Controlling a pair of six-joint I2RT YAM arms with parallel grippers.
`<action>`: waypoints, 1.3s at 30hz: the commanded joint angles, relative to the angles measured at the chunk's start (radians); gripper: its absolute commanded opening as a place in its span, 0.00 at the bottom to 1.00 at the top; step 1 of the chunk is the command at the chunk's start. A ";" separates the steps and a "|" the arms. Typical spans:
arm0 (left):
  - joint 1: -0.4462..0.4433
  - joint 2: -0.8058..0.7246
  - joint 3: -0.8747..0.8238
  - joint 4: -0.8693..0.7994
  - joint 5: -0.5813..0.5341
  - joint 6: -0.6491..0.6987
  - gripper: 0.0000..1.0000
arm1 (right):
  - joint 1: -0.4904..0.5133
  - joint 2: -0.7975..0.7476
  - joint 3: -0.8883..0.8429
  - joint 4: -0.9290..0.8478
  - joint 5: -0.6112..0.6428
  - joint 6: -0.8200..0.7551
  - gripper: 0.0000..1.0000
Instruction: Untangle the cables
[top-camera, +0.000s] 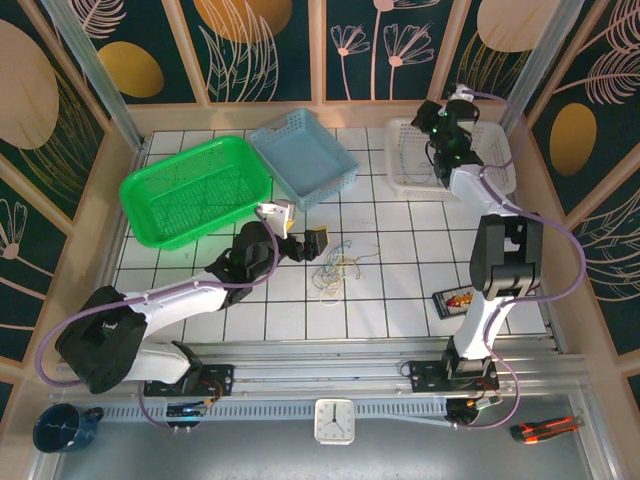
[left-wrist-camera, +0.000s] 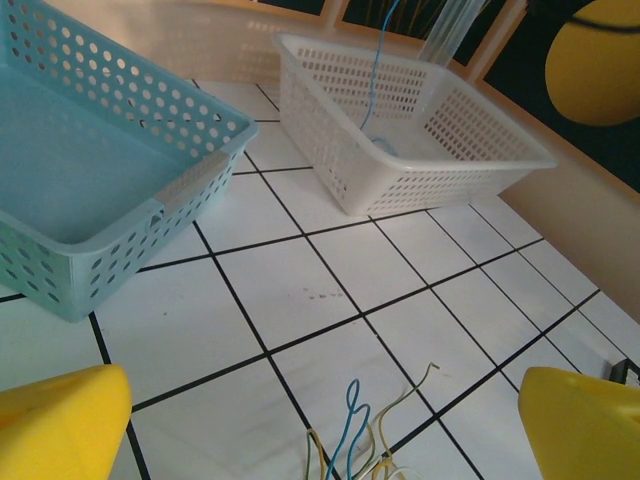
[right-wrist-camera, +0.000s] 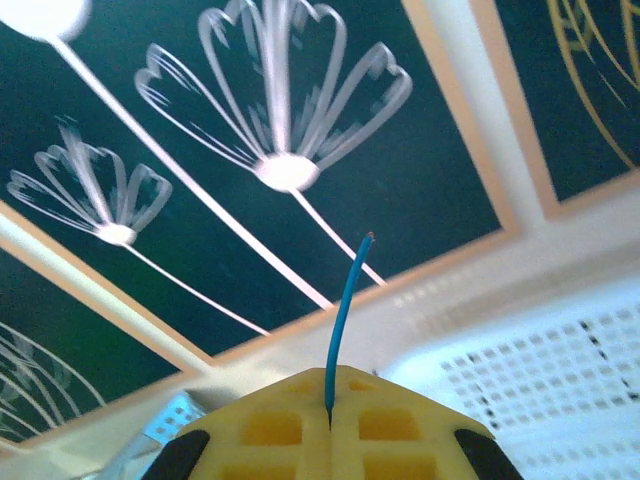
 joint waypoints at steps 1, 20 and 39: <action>0.005 -0.009 0.024 0.004 0.016 -0.009 0.99 | -0.024 0.000 0.013 0.068 0.049 -0.032 0.00; 0.005 -0.018 0.023 -0.025 0.032 -0.056 0.99 | -0.088 0.150 0.142 -0.204 0.006 0.001 0.79; 0.010 -0.042 -0.135 0.092 -0.017 -0.169 0.99 | 0.181 -0.419 -0.505 -0.135 -0.180 0.063 0.75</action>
